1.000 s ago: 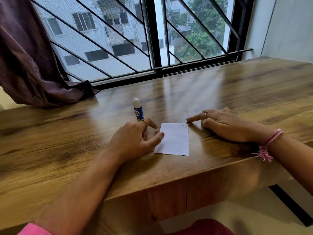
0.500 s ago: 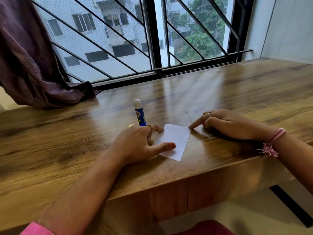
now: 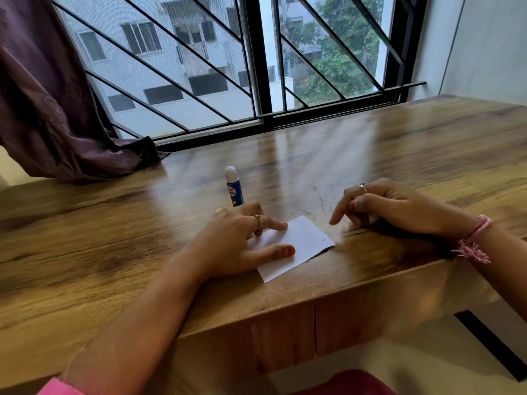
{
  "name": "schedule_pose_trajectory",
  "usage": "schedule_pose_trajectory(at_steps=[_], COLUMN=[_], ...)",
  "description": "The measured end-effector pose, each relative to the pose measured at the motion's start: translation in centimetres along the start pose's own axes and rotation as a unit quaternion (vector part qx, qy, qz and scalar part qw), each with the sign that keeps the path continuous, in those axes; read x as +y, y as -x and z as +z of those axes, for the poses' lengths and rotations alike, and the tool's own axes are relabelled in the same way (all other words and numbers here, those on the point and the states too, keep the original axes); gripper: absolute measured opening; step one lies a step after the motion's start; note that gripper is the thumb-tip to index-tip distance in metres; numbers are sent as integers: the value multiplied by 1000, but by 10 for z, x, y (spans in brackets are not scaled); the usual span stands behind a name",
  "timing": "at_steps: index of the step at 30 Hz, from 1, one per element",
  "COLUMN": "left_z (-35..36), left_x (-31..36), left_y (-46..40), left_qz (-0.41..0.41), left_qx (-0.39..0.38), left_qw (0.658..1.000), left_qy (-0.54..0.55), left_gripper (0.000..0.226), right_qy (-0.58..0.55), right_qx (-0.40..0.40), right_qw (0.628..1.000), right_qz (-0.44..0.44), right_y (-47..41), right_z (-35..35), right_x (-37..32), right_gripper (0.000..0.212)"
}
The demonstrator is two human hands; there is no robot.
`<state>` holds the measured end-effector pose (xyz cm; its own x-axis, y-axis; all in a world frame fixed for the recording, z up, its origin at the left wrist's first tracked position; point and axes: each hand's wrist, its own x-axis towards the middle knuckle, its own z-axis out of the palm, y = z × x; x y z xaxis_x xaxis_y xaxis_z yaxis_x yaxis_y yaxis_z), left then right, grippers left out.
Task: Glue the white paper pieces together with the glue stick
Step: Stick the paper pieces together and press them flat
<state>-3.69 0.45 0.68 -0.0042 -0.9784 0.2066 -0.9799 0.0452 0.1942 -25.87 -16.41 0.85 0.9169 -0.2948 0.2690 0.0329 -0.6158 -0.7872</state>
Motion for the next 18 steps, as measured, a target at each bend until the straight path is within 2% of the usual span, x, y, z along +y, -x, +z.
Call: schedule_pose_trajectory(at_steps=[3,10,14,18], left_z=[2,0,-2,0], left_x=[-1,5,4,0], left_y=[1,1,2,-1], left_qz=[14,9,23,29], left_qx=[-42,-82,-67,-49], left_qw=[998,996,997,998], left_qy=[-46,-37,-6,-22], left_gripper=[70,59,53,45], right_qy=[9,56,71,92], right_qx=[14,-62,-64,-57], right_qw=[1000,996,995,994], right_qz=[18,31,28,19], right_y=[-1,2,4,13], right_z=[2,5,6,9], right_x=[3,-4,-6,-6], right_gripper=[35,35,34,34])
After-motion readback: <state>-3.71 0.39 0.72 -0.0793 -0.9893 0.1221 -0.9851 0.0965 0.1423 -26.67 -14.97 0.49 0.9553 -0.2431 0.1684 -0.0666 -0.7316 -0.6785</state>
